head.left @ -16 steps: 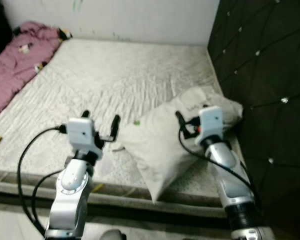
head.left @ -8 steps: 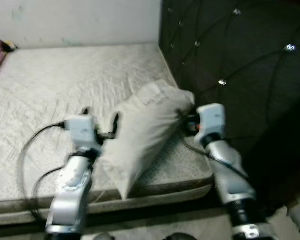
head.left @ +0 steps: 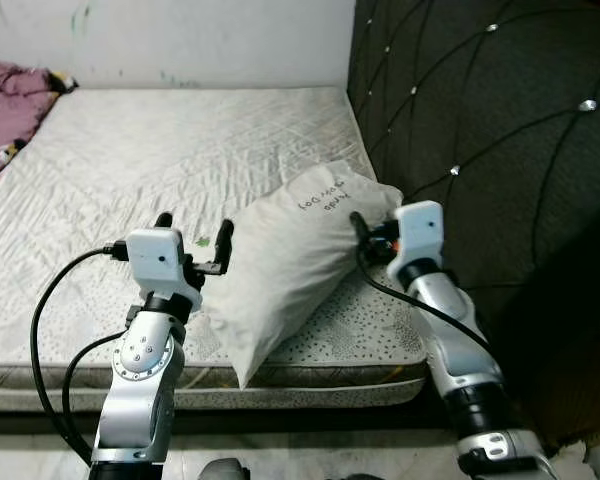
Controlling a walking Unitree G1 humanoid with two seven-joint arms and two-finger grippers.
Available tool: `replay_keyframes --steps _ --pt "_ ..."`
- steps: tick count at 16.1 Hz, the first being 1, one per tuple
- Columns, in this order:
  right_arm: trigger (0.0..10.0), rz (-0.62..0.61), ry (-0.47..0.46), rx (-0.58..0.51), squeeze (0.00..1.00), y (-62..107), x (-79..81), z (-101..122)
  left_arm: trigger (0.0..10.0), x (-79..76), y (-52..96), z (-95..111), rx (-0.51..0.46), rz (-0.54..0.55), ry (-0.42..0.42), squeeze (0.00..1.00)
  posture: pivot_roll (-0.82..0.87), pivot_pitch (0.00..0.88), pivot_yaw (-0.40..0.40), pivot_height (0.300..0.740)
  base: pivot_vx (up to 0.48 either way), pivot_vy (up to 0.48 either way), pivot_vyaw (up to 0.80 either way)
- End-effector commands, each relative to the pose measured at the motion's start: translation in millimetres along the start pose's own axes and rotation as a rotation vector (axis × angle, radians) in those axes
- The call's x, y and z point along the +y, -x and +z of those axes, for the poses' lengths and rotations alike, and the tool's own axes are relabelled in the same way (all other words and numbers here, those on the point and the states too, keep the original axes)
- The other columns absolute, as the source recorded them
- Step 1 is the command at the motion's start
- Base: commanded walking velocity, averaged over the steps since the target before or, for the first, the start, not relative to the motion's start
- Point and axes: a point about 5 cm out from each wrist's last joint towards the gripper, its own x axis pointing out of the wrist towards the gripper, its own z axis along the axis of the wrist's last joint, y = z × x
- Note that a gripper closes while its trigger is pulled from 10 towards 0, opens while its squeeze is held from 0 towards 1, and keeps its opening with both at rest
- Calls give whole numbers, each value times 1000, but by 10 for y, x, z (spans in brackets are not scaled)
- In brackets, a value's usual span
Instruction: Clean up the room
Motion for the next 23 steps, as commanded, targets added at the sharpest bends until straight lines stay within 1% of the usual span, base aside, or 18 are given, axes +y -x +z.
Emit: replay_keyframes --steps 1,2,4,6,7,11,12,13,14,15,16,17,19,20,21,23 --pt "10000 5 7 -16 0 -35 0 38 10000 17 -33 28 -15 11 -7 0 46 0 1 740 0 0 0" --pt "10000 15 19 -27 0 -42 15 49 10000 18 -38 30 -18 13 -7 0 46 0 1 740 0 0 0" --pt "10000 18 32 -35 0 -63 25 62 10000 15 -55 29 -22 15 -6 0 46 0 0 740 0 0 800" --pt "10000 4 4 -44 0 -92 9 71 10000 25 -69 30 -30 27 -7 0 45 0 0 740 0 0 653" --pt "10000 -8 -3 -50 0 -102 -5 78 10000 67 -81 25 -31 57 -9 0 47 0 1 740 0 0 0" --pt "10000 -24 18 -52 0 -157 -14 94 10000 172 -140 -18 -16 113 -34 0 51 0 -3 740 0 0 0" --pt "10000 -27 24 -52 0 -177 -17 97 10000 281 -146 -72 17 195 -34 0 48 0 -3 740 0 0 0" --pt "10000 -38 28 -55 0 -190 -33 105 10000 384 -134 -95 29 271 -27 0 49 0 -4 740 0 0 0" --pt "10000 -78 33 -66 0 -198 -91 127 10000 502 -96 -90 26 335 -48 0 57 0 -8 740 0 0 0" --pt "10000 -116 37 -72 0 -190 -161 137 10000 561 -47 -72 12 346 -81 0 60 0 -11 740 0 0 0" --pt "10000 -149 38 -69 0 -174 -252 125 10000 621 9 -73 5 360 -86 0 67 0 -15 740 0 0 0" --pt "10000 -188 41 -61 0 -129 -348 90 10000 674 60 -101 10 393 -73 0 70 0 -18 740 0 0 0" --pt "10000 -214 56 -54 0 -70 -419 55 10000 710 66 -126 17 420 -60 0 68 0 -22 740 0 0 0" --pt "10000 -226 47 -50 0 -38 -433 34 10000 700 65 -153 22 411 -44 0 64 0 -22 740 0 0 0" --pt "10000 -250 46 -54 0 -25 -451 36 10000 686 65 -170 26 411 -50 0 62 0 -22 740 0 0 0" --pt "10000 -264 32 -31 0 -22 -455 10 10000 642 47 -164 20 367 -54 0 58 0 -20 740 0 0 -206"
